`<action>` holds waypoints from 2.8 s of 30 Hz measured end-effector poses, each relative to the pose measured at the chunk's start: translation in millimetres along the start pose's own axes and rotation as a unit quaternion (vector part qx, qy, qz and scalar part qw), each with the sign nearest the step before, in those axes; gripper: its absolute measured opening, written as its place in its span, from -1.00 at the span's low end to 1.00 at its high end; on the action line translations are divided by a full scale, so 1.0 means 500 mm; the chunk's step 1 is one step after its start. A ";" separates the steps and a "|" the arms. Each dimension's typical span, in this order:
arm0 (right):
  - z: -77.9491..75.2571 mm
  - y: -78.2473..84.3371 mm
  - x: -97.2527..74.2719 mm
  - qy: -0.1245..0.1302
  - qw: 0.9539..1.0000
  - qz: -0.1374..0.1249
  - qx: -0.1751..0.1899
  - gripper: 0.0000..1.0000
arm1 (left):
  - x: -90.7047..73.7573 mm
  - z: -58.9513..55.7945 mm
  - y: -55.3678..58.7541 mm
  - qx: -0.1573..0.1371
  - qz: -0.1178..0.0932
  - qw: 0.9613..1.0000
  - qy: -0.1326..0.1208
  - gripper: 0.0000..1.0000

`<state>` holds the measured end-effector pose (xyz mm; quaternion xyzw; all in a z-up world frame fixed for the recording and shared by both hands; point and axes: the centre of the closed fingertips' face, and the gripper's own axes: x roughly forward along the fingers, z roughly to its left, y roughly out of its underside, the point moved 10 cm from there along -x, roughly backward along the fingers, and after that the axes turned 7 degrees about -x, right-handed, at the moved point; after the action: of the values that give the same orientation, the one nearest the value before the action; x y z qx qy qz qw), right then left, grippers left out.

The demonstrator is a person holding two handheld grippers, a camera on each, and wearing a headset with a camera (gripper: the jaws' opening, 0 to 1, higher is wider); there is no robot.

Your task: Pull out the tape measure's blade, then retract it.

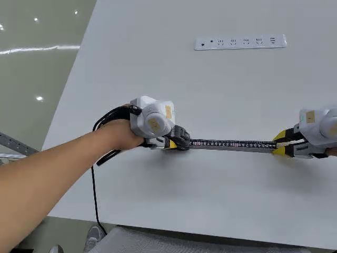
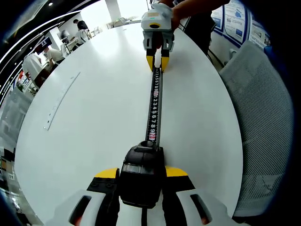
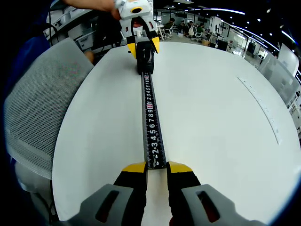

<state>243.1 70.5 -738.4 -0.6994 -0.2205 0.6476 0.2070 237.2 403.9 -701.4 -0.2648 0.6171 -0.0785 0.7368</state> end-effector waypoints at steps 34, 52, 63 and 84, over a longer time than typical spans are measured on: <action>0.042 -0.022 -0.022 0.080 0.990 -0.003 0.118 -0.37 | -0.068 -0.064 0.040 -0.246 -0.070 0.963 -0.082 -0.02; 0.096 -0.037 -0.079 0.139 0.964 -0.037 0.224 0.10 | -0.129 -0.101 0.065 -0.326 -0.120 0.926 -0.145 0.35; 0.141 -0.059 -0.132 0.172 0.948 -0.059 0.260 0.29 | -0.166 -0.129 0.065 -0.354 -0.142 0.910 -0.165 0.57; 0.257 -0.115 -0.222 0.224 0.918 -0.088 0.316 0.65 | -0.241 -0.209 0.081 -0.386 -0.166 0.890 -0.177 0.83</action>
<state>105.6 53.9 -624.8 -0.7020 -0.0129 0.4896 0.5170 101.9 461.0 -627.1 -0.6359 0.4052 0.0930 0.6502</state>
